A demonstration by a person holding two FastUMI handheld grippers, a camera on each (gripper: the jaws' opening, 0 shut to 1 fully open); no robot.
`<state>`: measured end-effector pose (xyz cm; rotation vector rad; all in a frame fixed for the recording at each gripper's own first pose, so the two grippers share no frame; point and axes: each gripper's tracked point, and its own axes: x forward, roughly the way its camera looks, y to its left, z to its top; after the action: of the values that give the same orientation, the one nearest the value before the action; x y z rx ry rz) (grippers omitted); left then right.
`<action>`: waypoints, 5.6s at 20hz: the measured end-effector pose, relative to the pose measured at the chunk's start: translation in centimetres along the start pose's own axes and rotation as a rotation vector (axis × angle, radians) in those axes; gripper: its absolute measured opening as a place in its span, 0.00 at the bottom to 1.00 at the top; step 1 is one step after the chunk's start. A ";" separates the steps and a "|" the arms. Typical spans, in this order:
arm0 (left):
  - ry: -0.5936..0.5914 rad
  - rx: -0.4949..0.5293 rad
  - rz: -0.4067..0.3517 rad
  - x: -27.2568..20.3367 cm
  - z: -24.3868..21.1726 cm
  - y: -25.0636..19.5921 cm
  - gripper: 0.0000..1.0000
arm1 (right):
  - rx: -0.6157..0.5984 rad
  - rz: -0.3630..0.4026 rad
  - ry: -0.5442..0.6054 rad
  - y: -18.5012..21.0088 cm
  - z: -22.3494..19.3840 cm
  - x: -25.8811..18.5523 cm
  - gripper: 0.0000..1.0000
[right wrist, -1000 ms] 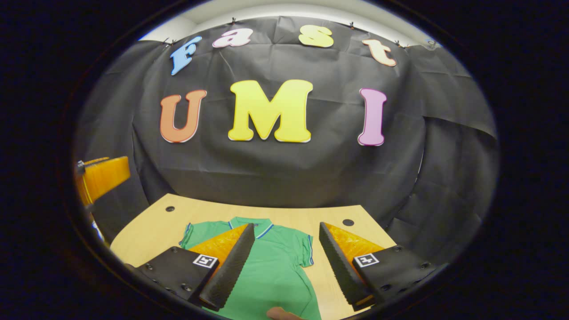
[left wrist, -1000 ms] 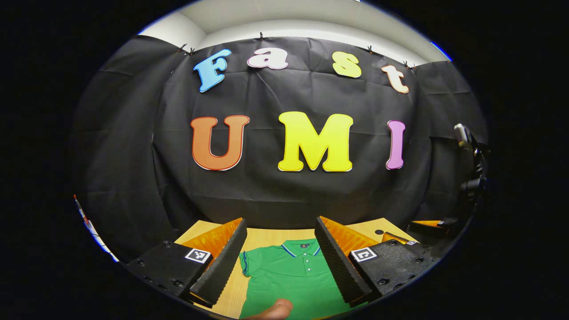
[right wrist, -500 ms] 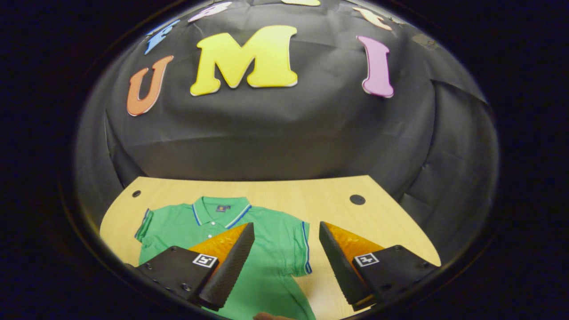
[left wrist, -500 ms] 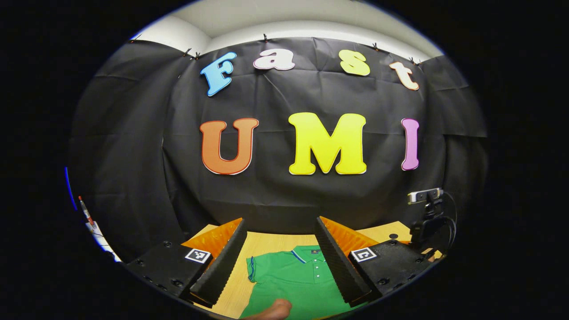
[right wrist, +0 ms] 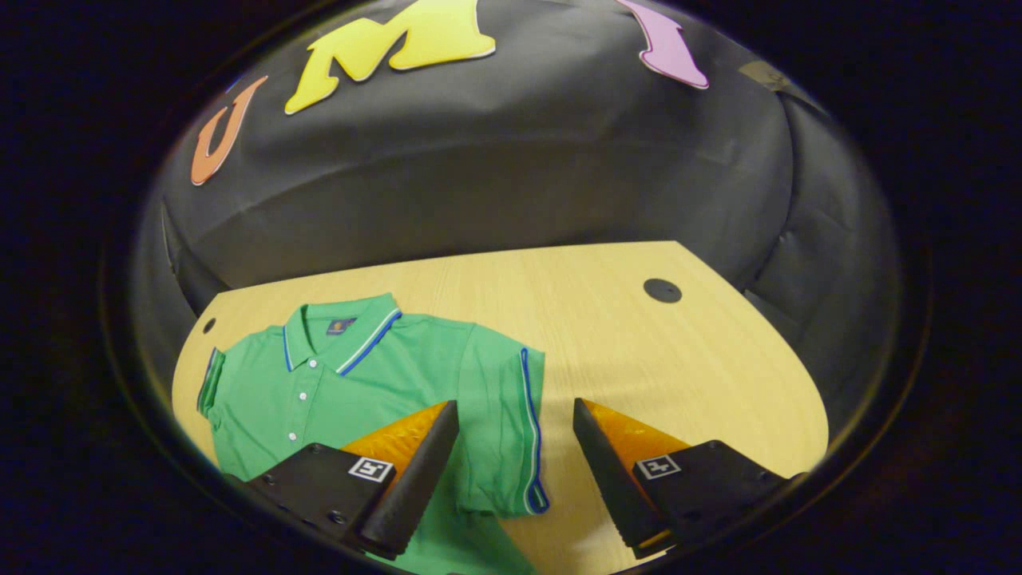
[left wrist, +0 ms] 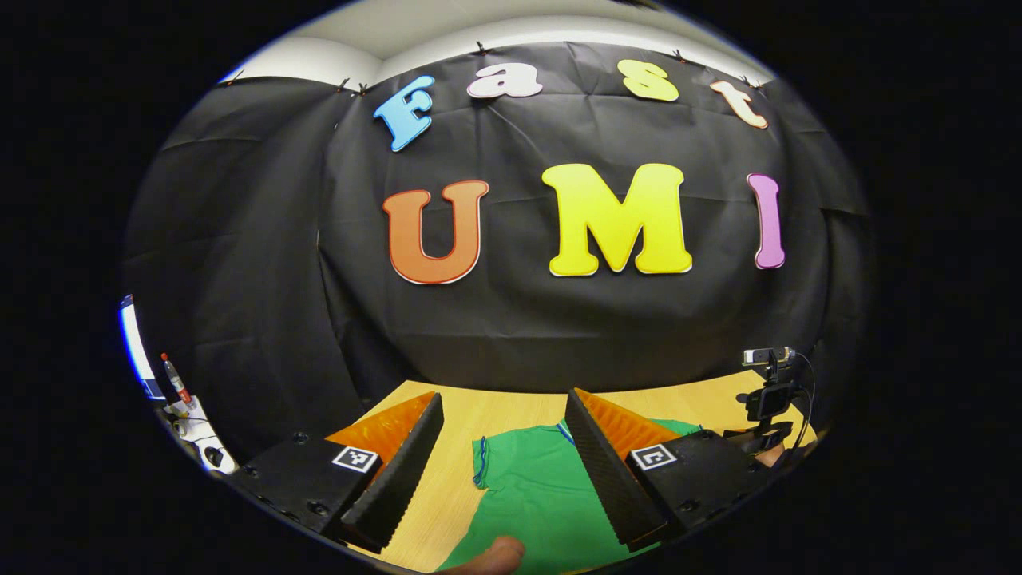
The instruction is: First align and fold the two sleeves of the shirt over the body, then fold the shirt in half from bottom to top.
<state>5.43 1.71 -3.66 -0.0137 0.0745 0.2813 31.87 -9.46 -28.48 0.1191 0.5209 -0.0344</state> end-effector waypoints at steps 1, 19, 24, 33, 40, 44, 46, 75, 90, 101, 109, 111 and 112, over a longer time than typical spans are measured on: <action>0.007 0.006 0.003 0.1 -0.3 -0.1 0.99 | 0.000 0.002 0.010 -0.1 -0.3 0.2 0.94; 0.073 0.035 0.066 0.0 -3.1 2.2 0.99 | 0.080 -0.015 0.110 -1.7 -1.5 2.0 0.05; 0.078 0.045 0.084 -0.2 -3.5 4.1 0.99 | 0.059 -0.039 0.063 -1.5 0.3 0.3 0.05; 0.070 0.033 0.068 -0.9 -3.9 5.8 0.99 | -0.025 0.020 -0.003 4.2 3.5 -1.7 0.05; 0.105 0.028 0.084 -0.9 -6.0 7.2 0.99 | -0.064 0.132 0.054 9.9 0.5 -1.3 0.05; 0.137 0.027 0.093 -0.6 -7.7 7.8 0.99 | -0.106 0.151 0.070 11.2 -0.8 -1.0 0.05; 0.144 0.029 0.102 -0.6 -8.2 8.0 0.99 | -0.109 0.148 0.079 11.3 -1.4 -0.8 0.05; 0.306 -0.046 -0.068 15.6 -18.0 4.8 0.99 | -0.195 0.186 0.001 10.8 -0.1 -15.0 0.96; 0.455 -0.080 -0.104 22.8 -26.4 4.6 0.85 | -0.205 0.234 -0.011 15.5 -2.4 -25.7 0.95; 0.520 -0.009 -0.137 23.4 -27.9 3.9 0.35 | -0.180 0.222 0.099 14.5 -6.7 -25.5 0.93; 0.537 0.071 -0.127 23.7 -27.7 3.1 0.07 | -0.186 0.225 0.078 13.3 -5.6 -25.7 0.96; 0.545 0.079 -0.130 23.8 -27.5 2.7 0.06 | -0.193 0.227 0.068 12.6 -4.9 -25.7 0.96; 0.554 0.090 -0.123 23.8 -27.4 2.7 0.05 | -0.197 0.225 0.065 12.2 -4.7 -25.8 0.93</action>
<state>25.55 10.20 -32.81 -0.0062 0.6349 0.1445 7.96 3.29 -18.35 -0.0144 0.5701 0.2412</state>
